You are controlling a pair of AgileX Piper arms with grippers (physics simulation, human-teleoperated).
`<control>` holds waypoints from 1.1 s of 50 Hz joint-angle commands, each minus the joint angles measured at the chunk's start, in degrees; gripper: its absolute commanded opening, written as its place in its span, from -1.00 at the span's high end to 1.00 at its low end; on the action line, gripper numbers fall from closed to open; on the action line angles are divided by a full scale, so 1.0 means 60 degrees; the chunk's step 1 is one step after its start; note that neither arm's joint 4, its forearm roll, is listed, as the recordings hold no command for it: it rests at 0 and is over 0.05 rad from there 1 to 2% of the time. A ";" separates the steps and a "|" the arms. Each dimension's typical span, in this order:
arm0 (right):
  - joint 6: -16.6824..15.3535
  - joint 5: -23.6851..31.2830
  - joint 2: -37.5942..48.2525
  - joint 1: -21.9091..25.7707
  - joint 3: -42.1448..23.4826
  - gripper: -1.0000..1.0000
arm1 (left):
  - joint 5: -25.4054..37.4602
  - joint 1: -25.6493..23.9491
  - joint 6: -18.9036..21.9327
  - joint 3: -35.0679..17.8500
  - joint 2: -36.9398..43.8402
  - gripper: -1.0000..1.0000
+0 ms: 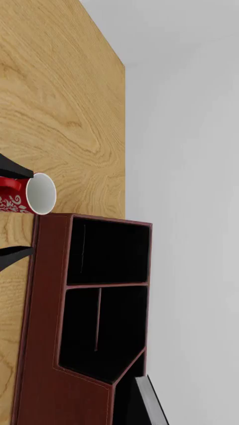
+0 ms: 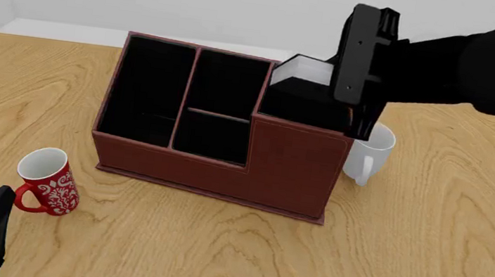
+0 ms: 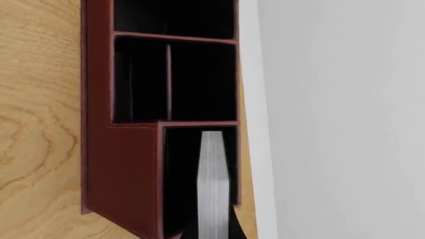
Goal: Pick up the book and place it in the right compartment of the caddy.
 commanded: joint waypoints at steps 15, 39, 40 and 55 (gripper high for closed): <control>0.0349 -0.0194 0.0098 0.0059 0.0135 1.00 | 0.0000 0.0000 0.0000 0.0000 0.0000 -1.00; 0.0517 -0.0238 0.0266 0.0089 0.0388 1.00 | 0.0000 0.0000 0.0000 0.0000 0.0000 -1.00; 0.0503 -0.0249 0.0269 0.0076 0.0413 1.00 | 0.0000 0.0000 0.0000 0.0000 0.0000 -1.00; 0.0603 -0.0288 0.0395 -0.0097 0.0519 1.00 | 0.0000 0.0000 0.0000 0.0000 0.0000 -1.00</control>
